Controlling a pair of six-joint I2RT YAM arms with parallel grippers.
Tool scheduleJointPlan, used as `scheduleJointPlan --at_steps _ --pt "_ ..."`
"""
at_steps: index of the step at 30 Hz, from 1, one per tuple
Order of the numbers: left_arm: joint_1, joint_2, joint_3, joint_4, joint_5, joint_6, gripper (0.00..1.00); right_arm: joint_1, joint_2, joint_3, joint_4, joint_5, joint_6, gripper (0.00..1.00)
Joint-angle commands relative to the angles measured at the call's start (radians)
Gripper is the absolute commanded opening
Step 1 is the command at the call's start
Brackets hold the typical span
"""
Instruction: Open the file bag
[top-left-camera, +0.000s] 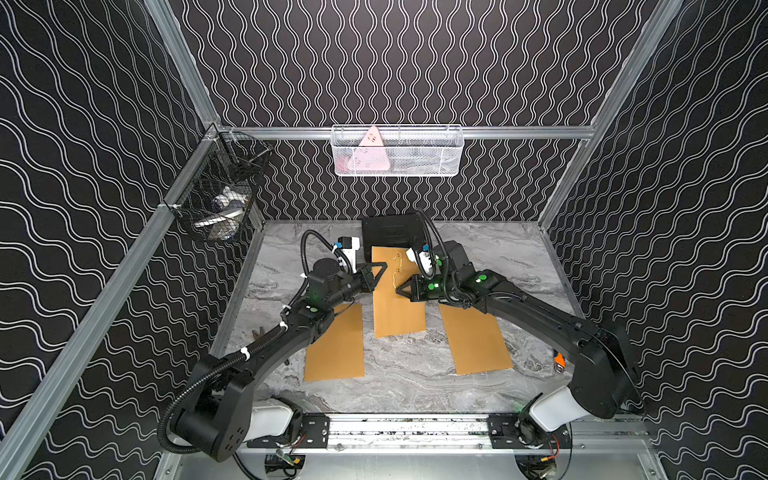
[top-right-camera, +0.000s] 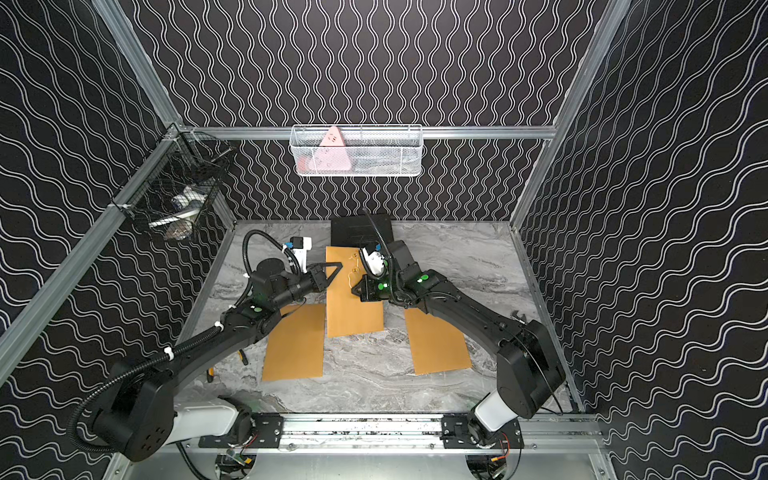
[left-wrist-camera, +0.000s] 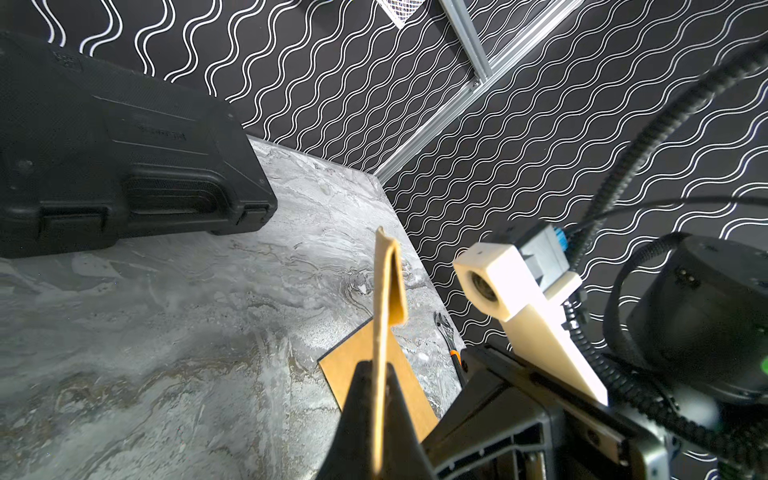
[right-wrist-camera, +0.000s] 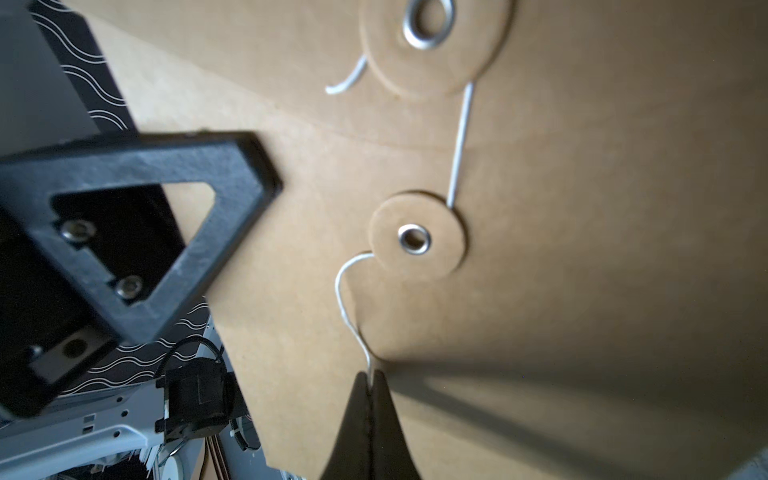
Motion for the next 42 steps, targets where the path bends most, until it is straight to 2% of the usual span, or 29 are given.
scheduleJointPlan --at_steps 1,25,42 --pt "0.004 -0.005 0.01 0.016 -0.002 0.0 0.0 0.001 -0.012 -0.007 0.014 0.024 0.006 0.0" --pt "0.026 -0.011 0.002 0.03 0.019 -0.006 0.0 -0.013 -0.047 -0.031 -0.043 0.121 -0.012 0.0" --pt "0.03 -0.026 -0.022 0.045 0.038 -0.011 0.0 -0.065 -0.043 0.008 -0.096 0.159 -0.049 0.0"
